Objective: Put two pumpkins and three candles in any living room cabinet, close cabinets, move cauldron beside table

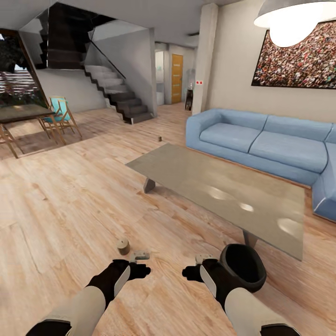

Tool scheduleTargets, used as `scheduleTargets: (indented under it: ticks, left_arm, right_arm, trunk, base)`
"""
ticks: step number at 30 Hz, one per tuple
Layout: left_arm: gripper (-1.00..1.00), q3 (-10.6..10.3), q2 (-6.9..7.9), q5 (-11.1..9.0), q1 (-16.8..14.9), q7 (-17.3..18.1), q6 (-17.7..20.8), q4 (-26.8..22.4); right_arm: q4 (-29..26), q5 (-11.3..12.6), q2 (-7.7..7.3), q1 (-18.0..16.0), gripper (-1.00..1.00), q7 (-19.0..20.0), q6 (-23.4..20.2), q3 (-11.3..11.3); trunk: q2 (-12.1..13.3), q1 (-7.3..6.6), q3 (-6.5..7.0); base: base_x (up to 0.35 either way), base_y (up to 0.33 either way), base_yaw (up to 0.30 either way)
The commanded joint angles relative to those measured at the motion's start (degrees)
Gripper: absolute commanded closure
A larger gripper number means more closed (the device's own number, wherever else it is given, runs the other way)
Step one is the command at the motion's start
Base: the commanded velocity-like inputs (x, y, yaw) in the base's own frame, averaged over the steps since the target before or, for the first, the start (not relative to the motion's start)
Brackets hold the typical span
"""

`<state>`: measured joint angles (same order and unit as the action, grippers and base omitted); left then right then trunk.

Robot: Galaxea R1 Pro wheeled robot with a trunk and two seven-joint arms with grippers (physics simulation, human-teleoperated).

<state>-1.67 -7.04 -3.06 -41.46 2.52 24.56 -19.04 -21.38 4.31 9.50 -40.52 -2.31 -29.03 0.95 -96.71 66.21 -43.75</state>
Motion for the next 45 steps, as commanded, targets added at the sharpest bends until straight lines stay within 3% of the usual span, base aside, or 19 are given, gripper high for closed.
scheduleTargets:
  ticks: [1,7,31,45]
  left_arm:
    - [-1.0,-0.17,0.03,-0.29,-0.02,0.01,0.31,-0.06]
    - [-1.0,-0.14,0.09,-0.32,-0.02,0.03,0.41,0.0]
    - [-1.0,0.0,0.09,-0.37,-0.03,-0.06,0.49,0.17]
    - [-1.0,0.0,0.09,-0.54,-0.03,-0.05,0.33,0.1]
  right_arm:
    - [-0.04,0.45,-0.01,0.01,-1.0,-0.24,0.27,0.11]
    - [0.46,0.44,-0.01,0.01,-1.0,-0.24,2.45,0.11]
    - [0.55,0.36,0.02,0.01,-1.0,-0.31,2.66,0.19]
    - [0.55,0.35,0.07,0.01,-1.0,-0.32,2.66,0.4]
  trunk:
    - [0.39,-0.23,0.14]
    - [2.8,-1.55,1.34]
    - [12.42,-6.82,6.49]
    - [12.42,-6.82,6.8]
  base:
    - [-0.001,0.0,0.291]
    - [0.0,0.0,0.285]
    - [0.0,0.0,0.276]
    - [0.018,0.0,0.286]
